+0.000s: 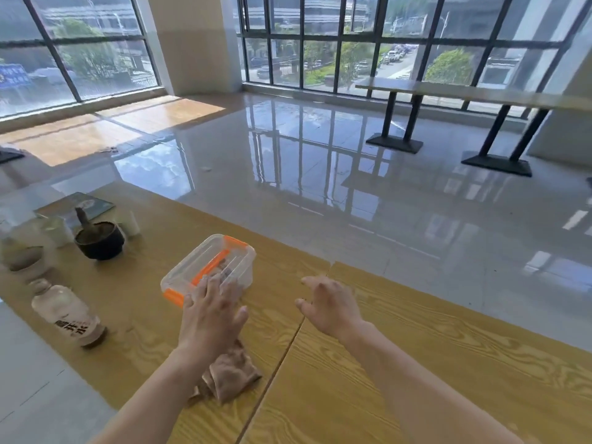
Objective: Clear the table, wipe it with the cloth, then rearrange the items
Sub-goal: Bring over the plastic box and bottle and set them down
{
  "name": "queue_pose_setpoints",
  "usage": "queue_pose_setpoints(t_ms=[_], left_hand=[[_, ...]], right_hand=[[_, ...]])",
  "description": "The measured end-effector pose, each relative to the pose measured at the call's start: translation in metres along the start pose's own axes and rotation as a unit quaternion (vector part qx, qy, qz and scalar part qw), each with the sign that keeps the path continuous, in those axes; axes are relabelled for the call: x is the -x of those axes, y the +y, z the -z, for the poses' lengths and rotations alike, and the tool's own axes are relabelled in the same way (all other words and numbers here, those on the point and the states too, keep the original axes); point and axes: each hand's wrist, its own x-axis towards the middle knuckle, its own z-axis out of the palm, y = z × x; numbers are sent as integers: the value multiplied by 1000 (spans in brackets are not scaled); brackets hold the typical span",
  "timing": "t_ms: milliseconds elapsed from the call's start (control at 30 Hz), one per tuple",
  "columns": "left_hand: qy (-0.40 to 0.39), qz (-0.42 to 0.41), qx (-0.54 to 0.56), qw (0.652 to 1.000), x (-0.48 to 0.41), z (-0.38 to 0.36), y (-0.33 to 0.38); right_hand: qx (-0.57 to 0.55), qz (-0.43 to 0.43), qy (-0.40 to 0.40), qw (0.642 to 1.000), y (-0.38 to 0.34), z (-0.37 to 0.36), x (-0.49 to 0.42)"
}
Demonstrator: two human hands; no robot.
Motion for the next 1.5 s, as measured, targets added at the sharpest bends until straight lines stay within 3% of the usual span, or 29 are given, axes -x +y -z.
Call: queue_pose_setpoints(t_ms=[300, 633, 900, 1167, 1500], left_hand=[[-31, -45, 17, 998, -94, -18, -77], [-98, -12, -8, 995, -153, -46, -119], [-116, 28, 49, 992, -166, -56, -127], [-136, 70, 71, 986, -169, -50, -120], [-89, 11, 142, 986, -153, -34, -68]], right_hand=[[-101, -122, -29, 987, -63, -65, -72], [-157, -196, -53, 966, -94, -100, -125], [-234, -244, -96, 936, -118, -124, -141], [-269, -304, -43, 913, -123, -136, -148], [-282, -281, 22, 917, -83, -97, -120]])
